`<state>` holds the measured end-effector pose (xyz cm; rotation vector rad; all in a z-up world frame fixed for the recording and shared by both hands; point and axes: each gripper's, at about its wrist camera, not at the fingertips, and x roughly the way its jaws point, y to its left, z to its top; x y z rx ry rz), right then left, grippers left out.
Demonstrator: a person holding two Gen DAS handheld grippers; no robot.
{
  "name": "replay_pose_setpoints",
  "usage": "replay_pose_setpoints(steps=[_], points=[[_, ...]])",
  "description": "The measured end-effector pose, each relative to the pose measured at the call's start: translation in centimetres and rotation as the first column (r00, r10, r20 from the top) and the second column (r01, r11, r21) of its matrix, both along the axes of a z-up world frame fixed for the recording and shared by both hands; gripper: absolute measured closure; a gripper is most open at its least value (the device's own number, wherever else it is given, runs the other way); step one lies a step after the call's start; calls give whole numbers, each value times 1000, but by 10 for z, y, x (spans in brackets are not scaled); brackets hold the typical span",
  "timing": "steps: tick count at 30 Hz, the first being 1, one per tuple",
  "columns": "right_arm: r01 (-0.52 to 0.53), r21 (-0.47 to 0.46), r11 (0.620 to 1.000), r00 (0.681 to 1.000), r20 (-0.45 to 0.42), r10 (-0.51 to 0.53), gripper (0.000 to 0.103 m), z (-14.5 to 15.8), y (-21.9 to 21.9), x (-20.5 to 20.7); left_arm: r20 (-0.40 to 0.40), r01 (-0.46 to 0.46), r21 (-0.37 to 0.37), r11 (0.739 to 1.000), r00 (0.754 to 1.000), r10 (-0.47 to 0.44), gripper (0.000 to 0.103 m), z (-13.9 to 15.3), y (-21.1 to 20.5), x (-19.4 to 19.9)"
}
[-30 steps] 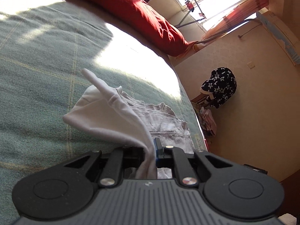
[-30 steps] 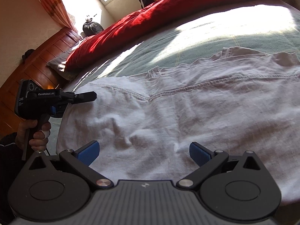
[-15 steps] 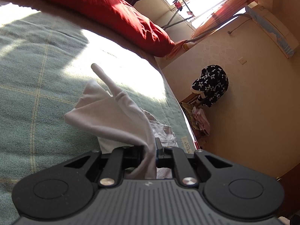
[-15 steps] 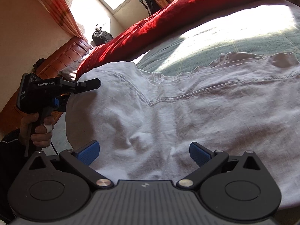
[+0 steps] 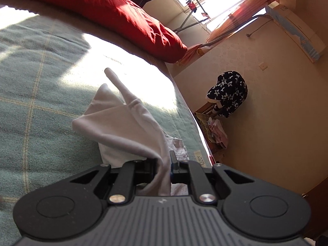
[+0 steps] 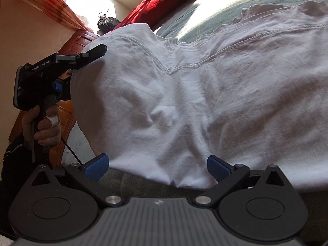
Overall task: Fold clothes
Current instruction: 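Lift the gripped shirt edge upward with the left tool, then fold the held edge over onto the rest of the shirt with the left tool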
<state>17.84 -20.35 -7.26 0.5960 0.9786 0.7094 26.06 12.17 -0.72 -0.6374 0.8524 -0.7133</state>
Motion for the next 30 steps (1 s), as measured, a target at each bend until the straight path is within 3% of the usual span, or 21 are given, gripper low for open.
replay_pose_setpoints(steps=[14, 24, 30], points=[[127, -12, 992, 991, 43, -127, 0, -6, 8, 122, -6, 0, -44, 999, 1000, 0, 92, -6, 6, 2], [146, -13, 989, 986, 85, -144, 0, 14, -19, 82, -7, -7, -53, 999, 1000, 6, 92, 1, -8, 6], [226, -19, 974, 969, 109, -223, 0, 11, -64, 27, 13, 2, -66, 998, 1000, -1, 92, 14, -32, 5]])
